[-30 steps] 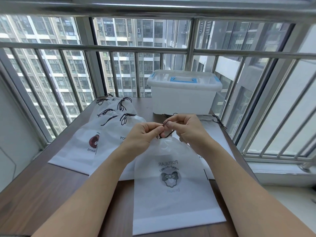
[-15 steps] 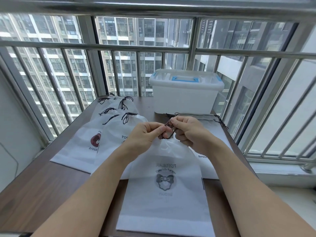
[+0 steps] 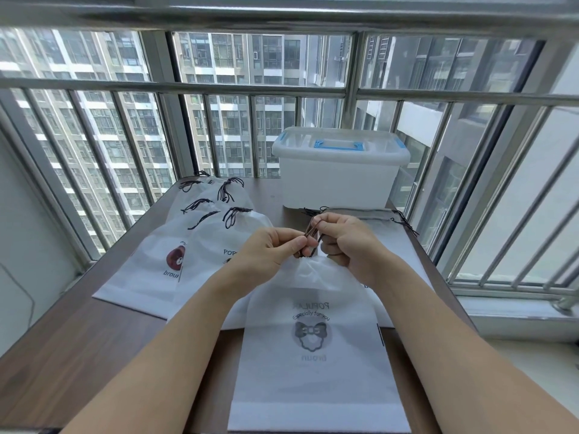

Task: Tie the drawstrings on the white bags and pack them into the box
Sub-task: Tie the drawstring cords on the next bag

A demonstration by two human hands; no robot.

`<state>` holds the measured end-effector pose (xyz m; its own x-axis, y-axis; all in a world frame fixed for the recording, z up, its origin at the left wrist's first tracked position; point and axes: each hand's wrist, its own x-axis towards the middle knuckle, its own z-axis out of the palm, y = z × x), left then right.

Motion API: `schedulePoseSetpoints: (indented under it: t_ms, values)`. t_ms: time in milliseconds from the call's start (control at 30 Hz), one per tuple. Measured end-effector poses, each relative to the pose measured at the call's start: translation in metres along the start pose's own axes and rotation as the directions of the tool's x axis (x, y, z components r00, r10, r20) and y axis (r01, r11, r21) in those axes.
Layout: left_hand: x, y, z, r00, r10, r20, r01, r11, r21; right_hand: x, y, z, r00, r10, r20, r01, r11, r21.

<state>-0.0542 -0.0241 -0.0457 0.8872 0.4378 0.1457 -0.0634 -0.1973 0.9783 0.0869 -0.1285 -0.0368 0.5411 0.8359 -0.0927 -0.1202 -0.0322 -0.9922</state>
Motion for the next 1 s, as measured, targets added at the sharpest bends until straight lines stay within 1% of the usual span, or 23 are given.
schedulePoseSetpoints:
  t_ms: [100,233,300,400,500,600,667,767,833,933,1000]
  values:
    - [0.0,0.0,0.0,1.0,0.0,-0.015,0.0,1.0,0.009,0.001,0.003,-0.001,0.996,0.063,0.067,-0.067,0.996,0.062]
    - [0.0,0.001,-0.002,0.997,-0.018,-0.073,0.017,1.0,-0.012,-0.001,-0.006,-0.013,0.969,0.165,0.182,-0.179,0.982,0.064]
    - [-0.001,0.002,-0.003,0.998,-0.025,-0.056,0.025,1.0,-0.014,-0.002,-0.008,-0.016,0.961,0.182,0.209,-0.199,0.978,0.065]
    - [-0.003,0.003,-0.001,1.0,-0.025,-0.019,0.024,0.999,-0.024,-0.001,-0.006,-0.014,0.967,0.165,0.192,-0.19,0.975,0.117]
    - [-0.001,0.002,-0.001,0.996,-0.028,-0.083,0.025,0.999,-0.034,-0.001,-0.006,-0.011,0.979,0.149,0.138,-0.168,0.977,0.133]
    - [0.0,0.001,-0.001,0.991,-0.021,-0.129,0.018,1.0,-0.024,-0.002,-0.006,-0.011,0.983,0.143,0.118,-0.156,0.981,0.118]
    - [0.0,0.0,-0.001,0.992,-0.014,-0.125,0.009,0.999,-0.039,-0.002,-0.005,-0.011,0.985,0.13,0.11,-0.143,0.983,0.112]
    - [-0.001,-0.001,-0.001,0.996,-0.028,-0.087,0.017,0.993,-0.118,-0.003,-0.007,-0.01,0.989,0.123,0.082,-0.131,0.986,0.104]
    - [0.0,-0.002,-0.002,0.996,-0.031,-0.081,0.02,0.992,-0.125,-0.004,-0.008,-0.01,0.99,0.12,0.072,-0.127,0.987,0.101]
    - [0.001,-0.002,-0.003,0.992,-0.028,-0.124,0.012,0.992,-0.126,-0.006,-0.007,-0.008,0.992,0.109,0.061,-0.115,0.988,0.104]
    - [0.003,-0.003,-0.005,0.986,-0.028,-0.165,0.004,0.989,-0.145,-0.005,-0.007,-0.005,0.998,0.064,0.026,-0.066,0.995,0.076]
